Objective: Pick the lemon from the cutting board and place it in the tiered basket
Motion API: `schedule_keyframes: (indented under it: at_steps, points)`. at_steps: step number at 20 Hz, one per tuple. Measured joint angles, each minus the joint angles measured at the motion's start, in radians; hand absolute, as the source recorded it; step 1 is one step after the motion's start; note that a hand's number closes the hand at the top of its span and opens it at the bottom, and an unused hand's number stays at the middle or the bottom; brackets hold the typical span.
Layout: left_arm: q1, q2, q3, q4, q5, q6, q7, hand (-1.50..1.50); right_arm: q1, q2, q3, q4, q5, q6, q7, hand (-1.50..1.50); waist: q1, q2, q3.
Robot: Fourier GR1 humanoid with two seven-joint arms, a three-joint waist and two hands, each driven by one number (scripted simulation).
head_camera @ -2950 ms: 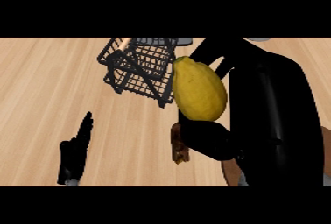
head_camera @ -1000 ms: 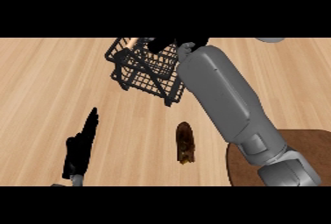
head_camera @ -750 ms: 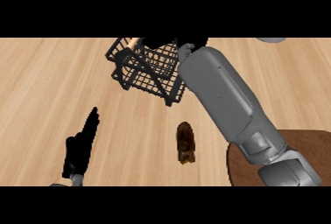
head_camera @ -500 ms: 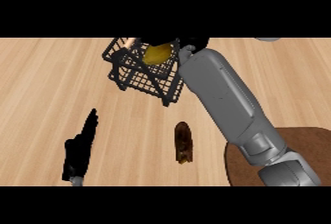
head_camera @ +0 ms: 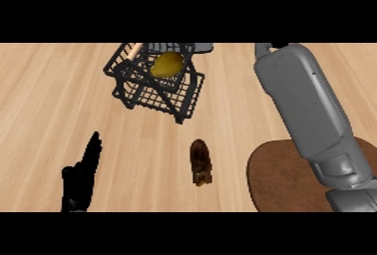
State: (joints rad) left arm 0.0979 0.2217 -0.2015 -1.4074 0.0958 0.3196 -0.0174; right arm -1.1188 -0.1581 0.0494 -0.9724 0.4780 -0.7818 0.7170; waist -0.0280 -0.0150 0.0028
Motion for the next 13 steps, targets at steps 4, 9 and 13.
schedule_keyframes:
  at_steps: [4,9,13]
  points:
    - [0.026,-0.005,0.009,-0.003,-0.002,0.012,-0.017,0.0,0.14,-0.099,-0.027,-0.196,-0.028,0.053,0.058,-1.5,-0.029,-0.008,0.001]
    - [0.048,0.003,0.02,-0.021,0.001,0.012,-0.012,0.0,0.367,-0.236,-0.081,-0.483,-0.126,0.169,0.096,-1.5,-0.047,-0.01,0.002]
    - [0.053,0.003,0.028,-0.026,0.003,0.016,-0.007,0.0,0.555,-0.336,-0.158,-0.718,-0.25,0.278,0.116,-1.5,-0.055,-0.01,0.002]
